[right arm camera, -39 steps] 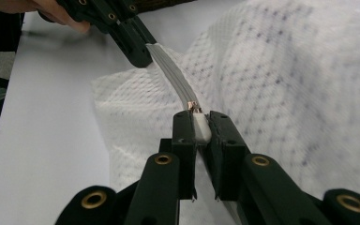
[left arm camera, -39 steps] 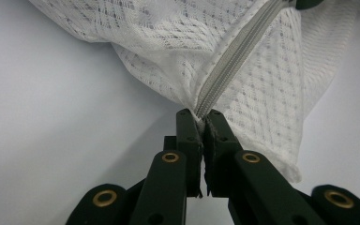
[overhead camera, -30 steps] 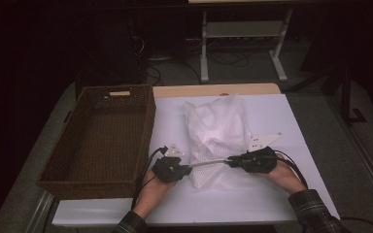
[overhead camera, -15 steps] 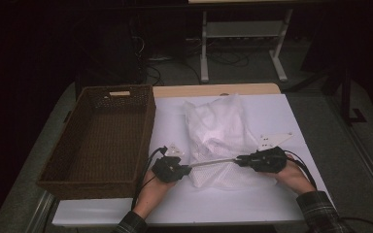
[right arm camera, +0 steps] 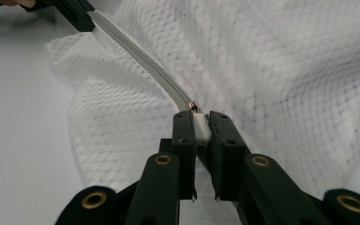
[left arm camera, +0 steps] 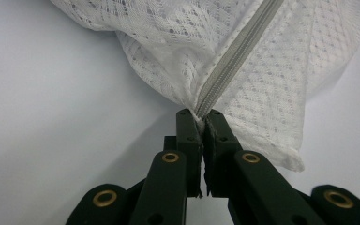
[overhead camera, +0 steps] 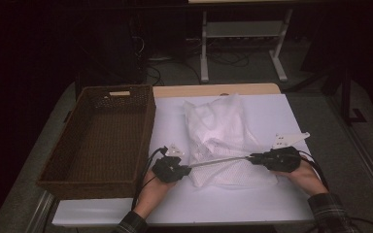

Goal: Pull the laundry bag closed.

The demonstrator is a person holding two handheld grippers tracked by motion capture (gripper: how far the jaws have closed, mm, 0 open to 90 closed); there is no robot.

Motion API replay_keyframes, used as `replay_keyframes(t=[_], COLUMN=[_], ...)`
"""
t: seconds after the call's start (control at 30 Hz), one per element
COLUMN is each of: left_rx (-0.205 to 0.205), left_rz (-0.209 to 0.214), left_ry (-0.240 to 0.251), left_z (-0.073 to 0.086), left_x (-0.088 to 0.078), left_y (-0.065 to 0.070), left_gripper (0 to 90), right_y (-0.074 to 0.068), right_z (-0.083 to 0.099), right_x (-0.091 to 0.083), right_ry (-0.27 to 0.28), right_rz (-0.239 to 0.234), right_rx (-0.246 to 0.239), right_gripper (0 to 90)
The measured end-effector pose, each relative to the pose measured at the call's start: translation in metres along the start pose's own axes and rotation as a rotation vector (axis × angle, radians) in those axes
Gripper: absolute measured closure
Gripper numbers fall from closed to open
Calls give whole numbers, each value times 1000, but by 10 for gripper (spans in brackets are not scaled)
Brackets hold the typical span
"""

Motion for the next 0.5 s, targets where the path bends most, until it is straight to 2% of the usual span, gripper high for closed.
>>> replay_keyframes(t=[0.3,0.5], left_rx=[-10,-13], left_rz=[-12,-8], left_ry=[0,-2], left_z=[-1,-1], left_x=[-1,0], left_y=[-2,-1], left_gripper=[863,864], right_y=[6,13], right_z=[3,11], right_x=[-7,-18], right_ry=[-5,3], right_rz=[46,78], right_rx=[2,28], right_gripper=[812,812])
Point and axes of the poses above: each handheld gripper's, and its own axes: x roughly forward along the jaws, z roughly out of its underside, y roughly to its right, the point moved 8 cm from there along x, roughly forward along the jaws, and after that the axes turned 3 degrees about z, right-handed, at the moved point
